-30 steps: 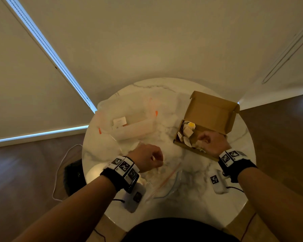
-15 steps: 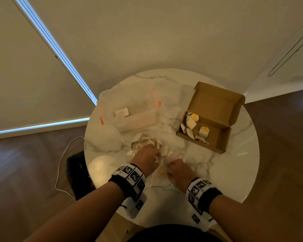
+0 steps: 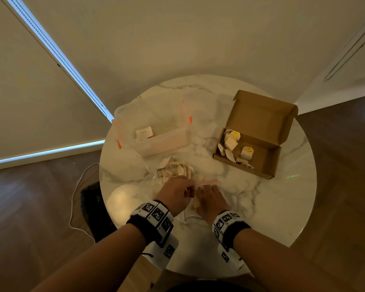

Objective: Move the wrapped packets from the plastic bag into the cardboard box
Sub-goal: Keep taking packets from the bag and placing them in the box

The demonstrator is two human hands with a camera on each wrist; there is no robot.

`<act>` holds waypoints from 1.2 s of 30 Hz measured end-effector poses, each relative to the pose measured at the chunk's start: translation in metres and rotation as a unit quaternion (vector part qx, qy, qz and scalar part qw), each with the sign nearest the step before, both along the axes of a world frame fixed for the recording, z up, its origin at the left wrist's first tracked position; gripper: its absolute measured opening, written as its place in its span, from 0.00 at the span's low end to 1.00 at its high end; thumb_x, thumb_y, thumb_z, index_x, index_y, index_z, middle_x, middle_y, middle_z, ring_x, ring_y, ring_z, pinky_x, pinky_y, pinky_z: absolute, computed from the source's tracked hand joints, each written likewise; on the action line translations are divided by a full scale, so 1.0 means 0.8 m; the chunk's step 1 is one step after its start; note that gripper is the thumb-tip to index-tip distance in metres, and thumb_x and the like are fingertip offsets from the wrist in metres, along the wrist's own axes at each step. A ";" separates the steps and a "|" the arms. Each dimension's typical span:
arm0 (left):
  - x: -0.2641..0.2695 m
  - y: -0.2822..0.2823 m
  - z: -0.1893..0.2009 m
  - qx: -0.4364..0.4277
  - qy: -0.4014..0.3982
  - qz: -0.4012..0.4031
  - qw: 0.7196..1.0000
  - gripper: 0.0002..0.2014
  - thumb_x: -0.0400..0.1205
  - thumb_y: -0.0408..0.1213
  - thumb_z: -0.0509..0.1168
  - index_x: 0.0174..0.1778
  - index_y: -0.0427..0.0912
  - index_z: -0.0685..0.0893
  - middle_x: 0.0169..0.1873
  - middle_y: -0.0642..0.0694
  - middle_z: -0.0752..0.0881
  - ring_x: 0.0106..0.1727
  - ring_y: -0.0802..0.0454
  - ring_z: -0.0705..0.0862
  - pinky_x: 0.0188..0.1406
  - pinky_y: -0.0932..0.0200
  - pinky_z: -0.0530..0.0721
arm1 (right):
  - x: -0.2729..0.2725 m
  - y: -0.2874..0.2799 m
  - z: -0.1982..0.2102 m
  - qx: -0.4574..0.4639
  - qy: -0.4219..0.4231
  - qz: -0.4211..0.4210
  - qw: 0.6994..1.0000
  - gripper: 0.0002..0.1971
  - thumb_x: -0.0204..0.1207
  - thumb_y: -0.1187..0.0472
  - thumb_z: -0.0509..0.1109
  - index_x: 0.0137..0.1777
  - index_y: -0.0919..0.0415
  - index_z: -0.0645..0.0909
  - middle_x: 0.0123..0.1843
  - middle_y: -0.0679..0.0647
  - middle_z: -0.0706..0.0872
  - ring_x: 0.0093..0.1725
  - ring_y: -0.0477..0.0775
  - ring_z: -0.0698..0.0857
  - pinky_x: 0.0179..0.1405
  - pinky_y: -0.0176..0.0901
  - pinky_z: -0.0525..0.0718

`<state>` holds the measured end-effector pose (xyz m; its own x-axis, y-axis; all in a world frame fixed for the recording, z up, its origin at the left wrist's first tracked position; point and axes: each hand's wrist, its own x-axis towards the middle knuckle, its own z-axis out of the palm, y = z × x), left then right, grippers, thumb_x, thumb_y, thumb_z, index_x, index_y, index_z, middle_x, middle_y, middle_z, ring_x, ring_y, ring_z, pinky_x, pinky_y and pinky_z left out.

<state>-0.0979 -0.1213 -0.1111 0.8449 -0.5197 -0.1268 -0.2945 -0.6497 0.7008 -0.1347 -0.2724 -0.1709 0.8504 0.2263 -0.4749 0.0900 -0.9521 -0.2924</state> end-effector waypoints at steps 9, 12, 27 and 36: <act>0.005 0.003 0.004 0.016 0.012 0.055 0.998 0.08 0.70 0.22 0.69 0.35 0.40 0.86 0.36 0.48 0.84 0.37 0.54 0.78 0.38 0.68 0.76 | 0.008 -0.015 -0.003 0.047 -0.003 0.008 0.999 0.16 0.78 0.67 0.62 0.65 0.64 0.80 0.63 0.63 0.80 0.64 0.64 0.79 0.60 0.46 0.77; 0.007 0.006 0.002 0.012 0.001 0.069 0.998 0.09 0.70 0.21 0.68 0.34 0.39 0.87 0.35 0.46 0.85 0.36 0.53 0.79 0.39 0.62 0.80 | 0.007 -0.024 0.019 0.110 -0.038 -0.022 0.993 0.12 0.73 0.66 0.68 0.56 0.62 0.86 0.55 0.61 0.86 0.57 0.65 0.84 0.54 0.46 0.80; 0.021 0.010 0.026 0.033 0.029 0.020 0.999 0.03 0.74 0.33 0.74 0.41 0.46 0.89 0.39 0.54 0.82 0.40 0.56 0.83 0.42 0.62 0.80 | 0.061 -0.095 0.210 0.347 -0.118 -0.127 0.922 0.11 0.67 0.62 0.82 0.48 0.58 0.89 0.38 0.42 0.86 0.35 0.32 0.82 0.36 0.25 0.76; 0.060 -0.024 0.084 -0.087 0.137 0.014 0.987 0.37 0.68 0.48 0.81 0.71 0.64 0.69 0.71 0.61 0.73 0.71 0.58 0.73 0.66 0.57 0.78 | 0.106 -0.090 0.259 0.419 -0.068 -0.184 0.886 0.11 0.68 0.62 0.81 0.50 0.62 0.87 0.33 0.55 0.84 0.29 0.52 0.84 0.29 0.38 0.81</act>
